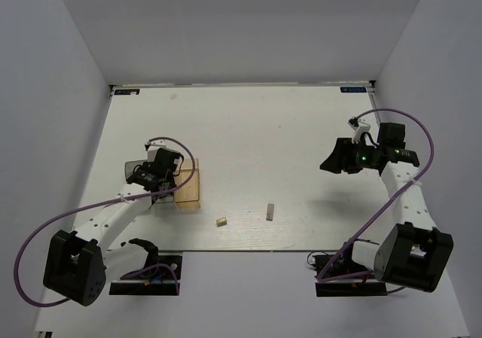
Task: Sort the stationery into containers
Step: Place the pen in the storage box, then pick up the stationery from the center of the board, then place the stationery in the storage box.
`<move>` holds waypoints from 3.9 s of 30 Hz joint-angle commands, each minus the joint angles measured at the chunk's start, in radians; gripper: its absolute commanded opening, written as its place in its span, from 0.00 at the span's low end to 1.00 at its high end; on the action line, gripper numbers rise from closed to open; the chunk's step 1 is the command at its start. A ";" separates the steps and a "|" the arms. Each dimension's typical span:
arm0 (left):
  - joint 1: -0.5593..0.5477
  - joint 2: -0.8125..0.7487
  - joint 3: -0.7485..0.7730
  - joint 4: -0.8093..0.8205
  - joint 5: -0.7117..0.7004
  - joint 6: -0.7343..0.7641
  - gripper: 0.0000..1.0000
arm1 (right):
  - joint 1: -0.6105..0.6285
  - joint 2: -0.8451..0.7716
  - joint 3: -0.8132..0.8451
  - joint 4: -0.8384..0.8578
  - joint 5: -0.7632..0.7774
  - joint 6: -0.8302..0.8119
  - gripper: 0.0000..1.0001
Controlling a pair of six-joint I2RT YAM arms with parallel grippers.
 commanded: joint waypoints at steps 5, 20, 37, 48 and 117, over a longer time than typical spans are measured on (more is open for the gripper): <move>0.007 0.008 0.057 0.016 0.015 0.020 0.61 | 0.073 0.057 0.036 -0.089 -0.073 -0.162 0.56; -0.366 -0.083 0.113 -0.044 0.360 0.206 0.53 | 0.575 0.176 -0.019 -0.060 0.227 -0.101 0.35; -0.831 -0.185 -0.055 -0.041 -0.005 0.025 0.78 | 0.912 0.439 0.036 0.079 0.378 0.337 0.58; -0.955 -0.339 -0.091 -0.167 -0.128 -0.069 0.78 | 1.027 0.581 0.133 0.101 0.736 0.538 0.57; -0.997 -0.445 0.220 -0.156 -0.093 0.175 0.07 | 1.072 0.959 1.056 0.361 0.323 0.228 0.00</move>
